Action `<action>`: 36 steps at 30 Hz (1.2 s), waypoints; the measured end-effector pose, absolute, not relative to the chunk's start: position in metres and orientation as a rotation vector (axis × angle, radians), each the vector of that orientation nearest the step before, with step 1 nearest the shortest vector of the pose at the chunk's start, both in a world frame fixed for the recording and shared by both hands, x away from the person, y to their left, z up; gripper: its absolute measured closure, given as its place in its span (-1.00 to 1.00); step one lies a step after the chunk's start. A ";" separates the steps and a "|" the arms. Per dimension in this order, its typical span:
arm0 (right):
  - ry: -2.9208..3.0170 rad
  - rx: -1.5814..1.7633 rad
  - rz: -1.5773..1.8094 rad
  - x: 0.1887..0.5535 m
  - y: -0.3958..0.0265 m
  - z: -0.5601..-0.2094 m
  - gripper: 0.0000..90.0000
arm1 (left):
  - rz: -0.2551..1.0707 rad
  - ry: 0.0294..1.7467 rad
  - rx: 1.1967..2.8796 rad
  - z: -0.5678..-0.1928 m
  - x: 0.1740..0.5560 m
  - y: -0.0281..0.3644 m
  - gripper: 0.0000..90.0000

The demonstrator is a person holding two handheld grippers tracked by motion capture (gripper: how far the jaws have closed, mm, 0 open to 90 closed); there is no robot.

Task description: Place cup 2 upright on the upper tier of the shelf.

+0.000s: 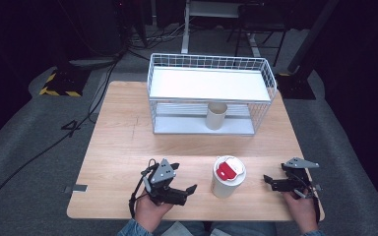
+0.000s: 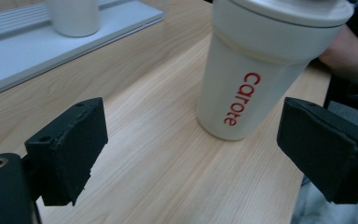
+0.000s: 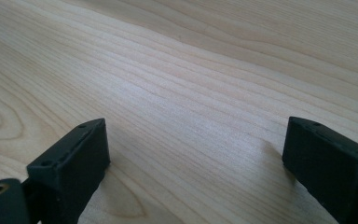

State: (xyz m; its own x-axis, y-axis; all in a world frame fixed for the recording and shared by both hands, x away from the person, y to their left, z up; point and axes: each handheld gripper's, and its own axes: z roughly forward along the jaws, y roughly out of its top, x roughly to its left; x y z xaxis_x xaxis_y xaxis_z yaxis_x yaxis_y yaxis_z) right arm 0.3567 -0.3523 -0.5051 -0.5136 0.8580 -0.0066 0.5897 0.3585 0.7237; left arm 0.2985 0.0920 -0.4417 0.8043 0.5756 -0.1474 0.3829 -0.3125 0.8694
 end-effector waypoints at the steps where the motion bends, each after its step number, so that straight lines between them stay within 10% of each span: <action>1: 2.241 1.266 0.955 0.357 -0.352 -0.505 -0.84 | 0.222 0.711 1.941 -0.442 0.299 0.089 -0.79; 36: 2.240 1.268 0.953 0.357 -0.352 -0.505 -0.84 | 0.192 0.554 1.927 -0.475 0.313 -0.007 -1.00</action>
